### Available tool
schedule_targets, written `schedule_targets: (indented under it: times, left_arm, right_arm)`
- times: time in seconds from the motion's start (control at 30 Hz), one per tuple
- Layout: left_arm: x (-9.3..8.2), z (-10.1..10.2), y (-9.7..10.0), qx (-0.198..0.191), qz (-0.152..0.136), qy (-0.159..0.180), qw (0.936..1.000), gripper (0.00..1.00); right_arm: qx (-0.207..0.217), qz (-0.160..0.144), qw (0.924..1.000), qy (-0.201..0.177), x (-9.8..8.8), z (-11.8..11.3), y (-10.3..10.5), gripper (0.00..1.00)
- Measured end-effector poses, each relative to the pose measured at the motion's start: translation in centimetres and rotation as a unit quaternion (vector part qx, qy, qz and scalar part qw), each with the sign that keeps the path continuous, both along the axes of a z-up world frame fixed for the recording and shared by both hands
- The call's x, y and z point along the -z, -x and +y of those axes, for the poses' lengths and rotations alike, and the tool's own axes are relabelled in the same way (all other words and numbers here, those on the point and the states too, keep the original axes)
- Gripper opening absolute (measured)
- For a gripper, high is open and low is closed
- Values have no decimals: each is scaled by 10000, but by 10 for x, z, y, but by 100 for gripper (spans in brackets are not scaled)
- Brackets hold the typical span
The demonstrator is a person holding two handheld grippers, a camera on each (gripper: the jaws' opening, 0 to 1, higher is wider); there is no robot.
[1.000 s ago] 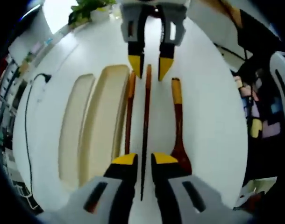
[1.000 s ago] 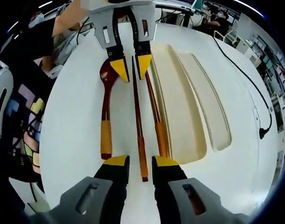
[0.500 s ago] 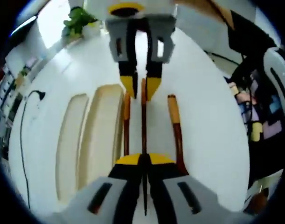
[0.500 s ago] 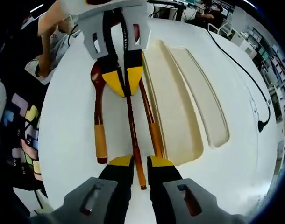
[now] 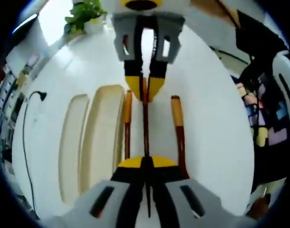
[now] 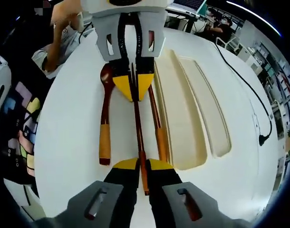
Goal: Arrange the utensils inside the cutlery case until each visible utensil rests in its matching compartment.
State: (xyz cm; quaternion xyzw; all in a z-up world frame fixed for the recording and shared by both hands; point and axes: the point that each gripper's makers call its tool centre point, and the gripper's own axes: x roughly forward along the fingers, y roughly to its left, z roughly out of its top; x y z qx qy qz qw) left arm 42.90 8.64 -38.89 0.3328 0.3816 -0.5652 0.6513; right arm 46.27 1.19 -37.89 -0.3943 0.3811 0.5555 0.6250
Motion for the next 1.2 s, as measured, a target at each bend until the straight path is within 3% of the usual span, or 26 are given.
schedule_targets:
  times: [0.03, 0.1, 0.2, 0.3, 0.5, 0.53, 0.57, 0.6, 0.67, 0.77, 0.93, 1.2]
  left_arm:
    - [-3, 4, -12, 49, 4, 4, 10000, 3]
    - [-3, 5, -14, 90, 10, 5, 10000, 3]
    - [-2, 4, -9, 174, -50, -53, 9998, 3]
    - [-6, 5, -23, 366, -2, 12, 9993, 3]
    - [-10, 4, -33, 111, 181, 1, 9998, 3]
    - [-10, 5, -33, 129, 200, -21, 9997, 3]
    - [-10, 6, -31, 171, 207, -56, 9996, 3]
    - [-10, 7, -31, 213, 212, -109, 9995, 3]
    - [-13, 9, -30, 238, 158, -146, 9995, 3]
    - [-18, 11, -30, 218, 136, -236, 9994, 3]
    - [-36, 14, -32, 199, 16, -223, 9996, 3]
    - [-55, 28, -41, 185, -184, -407, 9988, 3]
  right_arm:
    - [5, -1, 10000, -13, 0, 0, 0, 4]
    - [-22, -44, 10000, -25, 2, 0, 6, 4]
    - [-94, -86, 9999, 2, 0, 0, -1, 4]
    - [-47, -58, 9999, 75, 1, 1, 4, 4]
    - [-196, -160, 9993, 270, 3, 1, 9, 4]
    - [-207, -144, 9993, 271, 3, 1, 9, 4]
    - [-152, 137, 9996, 201, 3, 3, 17, 4]
    - [-60, 211, 9997, 94, 2, 5, 16, 4]
    - [-159, 18, 9999, 58, -2, 6, 12, 4]
    - [-114, 43, 9999, -23, -12, 9, 13, 4]
    - [-197, -223, 9996, -7, -24, 12, 7, 4]
    - [-161, -321, 9993, -121, -38, 26, -6, 4]
